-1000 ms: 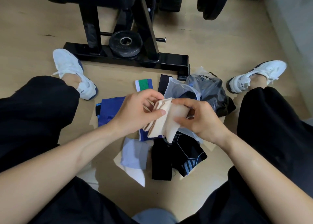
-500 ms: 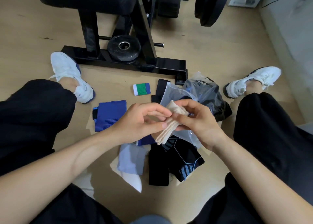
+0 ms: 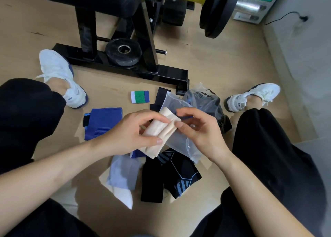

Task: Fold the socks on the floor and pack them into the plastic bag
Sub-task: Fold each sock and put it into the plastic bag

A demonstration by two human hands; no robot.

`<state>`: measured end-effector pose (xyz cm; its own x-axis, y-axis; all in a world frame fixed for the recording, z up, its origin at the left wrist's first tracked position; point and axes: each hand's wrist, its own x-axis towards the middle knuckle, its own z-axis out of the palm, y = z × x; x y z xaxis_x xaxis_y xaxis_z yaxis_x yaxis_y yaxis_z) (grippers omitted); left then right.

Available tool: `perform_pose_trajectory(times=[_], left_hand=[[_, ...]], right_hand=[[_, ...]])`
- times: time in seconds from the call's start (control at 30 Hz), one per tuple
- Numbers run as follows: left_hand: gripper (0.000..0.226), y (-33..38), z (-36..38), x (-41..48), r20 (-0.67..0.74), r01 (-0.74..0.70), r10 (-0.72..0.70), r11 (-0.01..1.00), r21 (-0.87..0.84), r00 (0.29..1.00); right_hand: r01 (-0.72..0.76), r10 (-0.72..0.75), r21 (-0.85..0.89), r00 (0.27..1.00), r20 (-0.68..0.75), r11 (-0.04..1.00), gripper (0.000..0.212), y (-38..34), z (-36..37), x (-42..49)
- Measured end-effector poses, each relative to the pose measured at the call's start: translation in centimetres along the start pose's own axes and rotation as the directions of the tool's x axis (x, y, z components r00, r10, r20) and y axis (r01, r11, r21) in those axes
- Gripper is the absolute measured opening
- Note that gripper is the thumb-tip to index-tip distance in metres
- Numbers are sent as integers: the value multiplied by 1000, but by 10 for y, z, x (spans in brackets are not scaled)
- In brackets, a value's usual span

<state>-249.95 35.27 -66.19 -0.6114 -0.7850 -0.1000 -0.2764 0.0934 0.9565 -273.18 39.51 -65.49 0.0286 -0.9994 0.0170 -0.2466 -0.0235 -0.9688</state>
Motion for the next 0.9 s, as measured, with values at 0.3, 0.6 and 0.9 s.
perform_pose_trajectory(times=[0.3,0.6,0.9], left_hand=[[53,-26,2,10,-173,145,-112,971,191,979],[54,-38,34,23,-113,86,-60,966,245,992],[61,-64,107,119,-145,111,-83,974,198,986]], right_hand=[[18,-56,-846,998,-14,533,52,27,-19,9],[42,-56,-762,998,7,646,72,21,-37,16],[46,-34,-688,999,31,724,78,20,-52,17]])
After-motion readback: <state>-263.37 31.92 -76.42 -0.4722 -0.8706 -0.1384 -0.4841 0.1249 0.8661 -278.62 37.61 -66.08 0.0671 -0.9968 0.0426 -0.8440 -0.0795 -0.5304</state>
